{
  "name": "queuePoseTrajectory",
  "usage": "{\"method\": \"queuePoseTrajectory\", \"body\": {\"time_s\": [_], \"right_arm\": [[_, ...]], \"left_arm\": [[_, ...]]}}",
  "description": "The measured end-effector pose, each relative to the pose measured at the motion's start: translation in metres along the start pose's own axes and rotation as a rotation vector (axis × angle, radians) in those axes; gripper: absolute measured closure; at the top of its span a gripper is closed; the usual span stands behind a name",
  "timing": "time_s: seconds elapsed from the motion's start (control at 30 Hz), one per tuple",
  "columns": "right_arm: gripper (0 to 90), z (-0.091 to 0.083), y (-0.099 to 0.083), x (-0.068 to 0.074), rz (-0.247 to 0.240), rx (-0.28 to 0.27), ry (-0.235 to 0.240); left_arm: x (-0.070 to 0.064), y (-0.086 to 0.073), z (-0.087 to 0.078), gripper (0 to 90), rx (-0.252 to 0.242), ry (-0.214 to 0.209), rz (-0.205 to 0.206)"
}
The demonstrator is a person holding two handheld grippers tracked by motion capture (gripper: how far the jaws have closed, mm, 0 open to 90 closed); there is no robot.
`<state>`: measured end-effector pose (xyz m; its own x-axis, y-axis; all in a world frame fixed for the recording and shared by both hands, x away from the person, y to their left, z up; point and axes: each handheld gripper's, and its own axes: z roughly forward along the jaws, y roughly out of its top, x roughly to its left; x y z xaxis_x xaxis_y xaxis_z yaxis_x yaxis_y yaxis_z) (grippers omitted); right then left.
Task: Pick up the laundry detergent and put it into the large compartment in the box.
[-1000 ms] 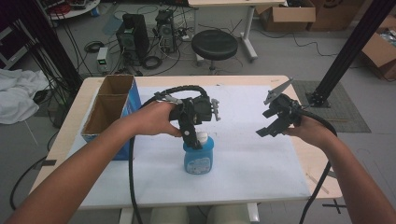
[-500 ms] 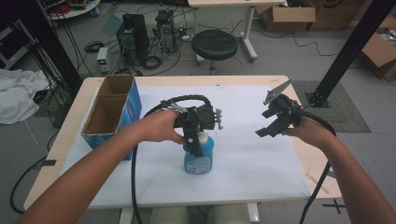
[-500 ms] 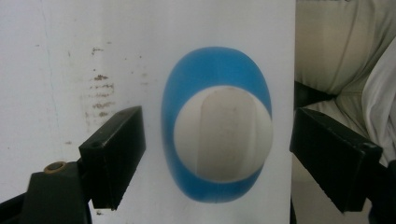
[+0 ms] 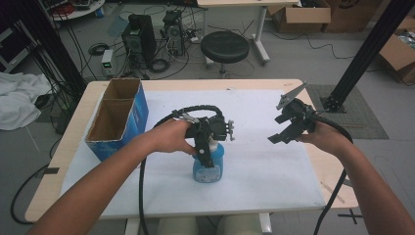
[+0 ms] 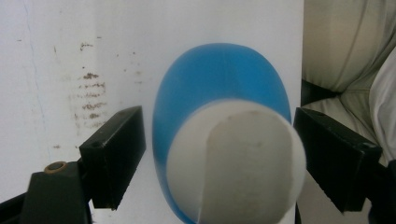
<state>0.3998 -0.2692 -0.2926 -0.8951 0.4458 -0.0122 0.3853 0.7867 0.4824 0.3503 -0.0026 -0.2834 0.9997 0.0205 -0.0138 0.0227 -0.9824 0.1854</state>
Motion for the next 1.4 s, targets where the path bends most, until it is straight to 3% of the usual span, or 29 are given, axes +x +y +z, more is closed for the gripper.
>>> {"method": "queuePoseTrajectory", "body": {"time_s": [1.4], "right_arm": [[17.8, 0.0026, 0.0008, 0.0005, 0.000, -0.001, 0.010]], "left_arm": [[0.0028, -0.0026, 0.0061, 32.9, -0.017, 0.003, 0.009]]}}
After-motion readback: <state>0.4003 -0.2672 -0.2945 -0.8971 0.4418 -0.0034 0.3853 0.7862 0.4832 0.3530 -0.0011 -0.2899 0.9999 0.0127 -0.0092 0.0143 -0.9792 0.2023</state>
